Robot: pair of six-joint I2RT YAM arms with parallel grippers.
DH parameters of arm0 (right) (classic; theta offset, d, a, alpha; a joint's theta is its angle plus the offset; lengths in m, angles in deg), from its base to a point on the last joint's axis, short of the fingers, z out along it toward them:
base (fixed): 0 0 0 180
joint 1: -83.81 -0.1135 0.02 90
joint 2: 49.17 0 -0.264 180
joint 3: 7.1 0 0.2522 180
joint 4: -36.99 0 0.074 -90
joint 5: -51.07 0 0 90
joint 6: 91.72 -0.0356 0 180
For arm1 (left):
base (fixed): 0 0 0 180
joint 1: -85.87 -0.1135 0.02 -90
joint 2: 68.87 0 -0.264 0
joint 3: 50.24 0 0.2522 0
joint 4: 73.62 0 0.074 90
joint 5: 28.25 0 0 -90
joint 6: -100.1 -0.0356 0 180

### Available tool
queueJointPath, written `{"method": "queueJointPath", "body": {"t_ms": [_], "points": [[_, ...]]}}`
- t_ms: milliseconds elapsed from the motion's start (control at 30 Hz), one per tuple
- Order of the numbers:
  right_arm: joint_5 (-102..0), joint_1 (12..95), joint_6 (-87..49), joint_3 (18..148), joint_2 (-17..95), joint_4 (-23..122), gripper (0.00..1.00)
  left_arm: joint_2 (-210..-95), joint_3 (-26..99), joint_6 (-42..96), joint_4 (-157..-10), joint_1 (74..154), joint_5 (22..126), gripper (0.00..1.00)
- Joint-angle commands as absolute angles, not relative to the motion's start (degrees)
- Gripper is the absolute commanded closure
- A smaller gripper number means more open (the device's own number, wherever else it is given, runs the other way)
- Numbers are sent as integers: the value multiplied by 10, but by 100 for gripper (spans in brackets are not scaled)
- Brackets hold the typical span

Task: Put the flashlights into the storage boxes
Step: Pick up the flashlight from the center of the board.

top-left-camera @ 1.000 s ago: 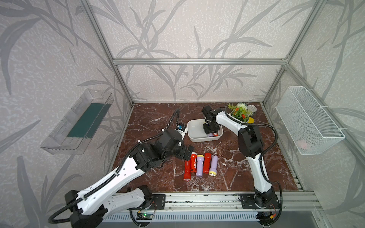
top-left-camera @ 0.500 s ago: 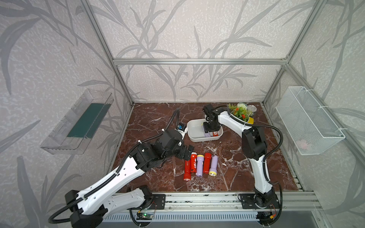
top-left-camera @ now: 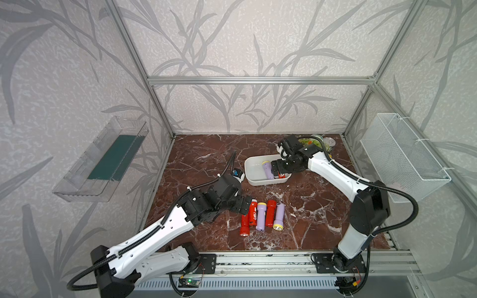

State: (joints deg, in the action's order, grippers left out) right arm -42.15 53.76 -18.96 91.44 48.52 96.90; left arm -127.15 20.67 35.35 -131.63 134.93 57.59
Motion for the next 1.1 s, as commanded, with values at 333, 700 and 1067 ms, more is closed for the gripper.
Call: {"method": "queueJointPath", "body": {"t_ms": [333, 700, 1067], "points": [[-473, 483, -217, 656, 203, 949, 1, -1225, 94, 474, -1275, 1347, 610, 1], [-474, 402, -270, 543, 36, 966, 1, -1206, 19, 522, -1256, 1356, 610, 10], [-470, 358, -306, 495, -37, 963, 1, -1265, 14, 537, -1248, 1378, 613, 11]]}}
